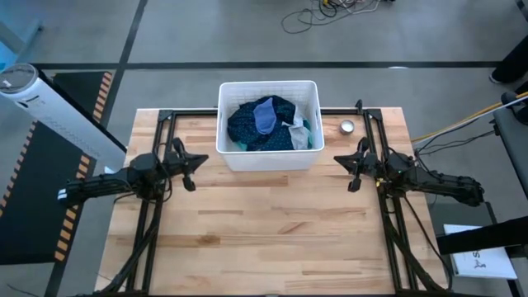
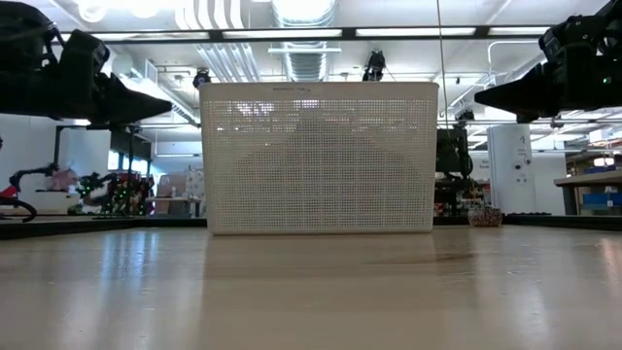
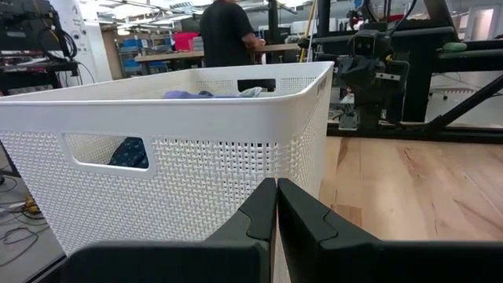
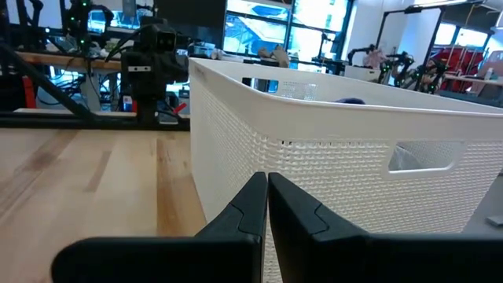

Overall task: Sort clothes
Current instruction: Return to Home Position

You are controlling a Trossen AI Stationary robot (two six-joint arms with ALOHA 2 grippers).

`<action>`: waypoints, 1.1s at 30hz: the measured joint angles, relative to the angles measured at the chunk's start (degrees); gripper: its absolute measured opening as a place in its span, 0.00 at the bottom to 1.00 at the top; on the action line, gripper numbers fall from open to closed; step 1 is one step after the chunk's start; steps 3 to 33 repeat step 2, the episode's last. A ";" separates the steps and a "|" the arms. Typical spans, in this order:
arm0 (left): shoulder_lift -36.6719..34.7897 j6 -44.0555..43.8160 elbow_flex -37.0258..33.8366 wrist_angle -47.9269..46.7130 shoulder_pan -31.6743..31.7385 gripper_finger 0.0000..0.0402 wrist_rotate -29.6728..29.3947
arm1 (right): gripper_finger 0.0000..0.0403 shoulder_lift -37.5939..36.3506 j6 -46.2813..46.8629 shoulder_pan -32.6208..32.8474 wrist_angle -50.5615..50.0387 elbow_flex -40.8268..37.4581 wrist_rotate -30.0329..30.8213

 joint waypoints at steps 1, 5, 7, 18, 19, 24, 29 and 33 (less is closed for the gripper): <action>0.18 0.00 0.00 -0.02 0.00 0.00 0.02 | 0.00 0.00 -0.02 0.00 -0.02 0.00 0.00; 0.37 0.00 0.00 -0.02 -0.02 0.01 0.02 | 0.00 0.00 -0.06 0.00 -0.02 0.00 0.02; 0.37 0.00 0.00 -0.02 -0.02 0.01 0.02 | 0.00 0.00 -0.06 0.00 -0.02 0.00 0.02; 0.37 0.00 0.00 -0.02 -0.02 0.01 0.02 | 0.00 0.00 -0.06 0.00 -0.02 0.00 0.02; 0.37 0.00 0.00 -0.02 -0.02 0.01 0.02 | 0.00 0.00 -0.06 0.00 -0.02 0.00 0.02; 0.37 0.00 0.00 -0.02 -0.02 0.01 0.02 | 0.00 0.00 -0.06 0.00 -0.02 0.00 0.02; 0.37 0.00 0.00 -0.02 -0.02 0.01 0.02 | 0.00 0.00 -0.06 0.00 -0.02 0.00 0.02; 0.37 0.00 0.00 -0.02 -0.02 0.01 0.02 | 0.00 0.00 -0.06 0.00 -0.02 0.00 0.02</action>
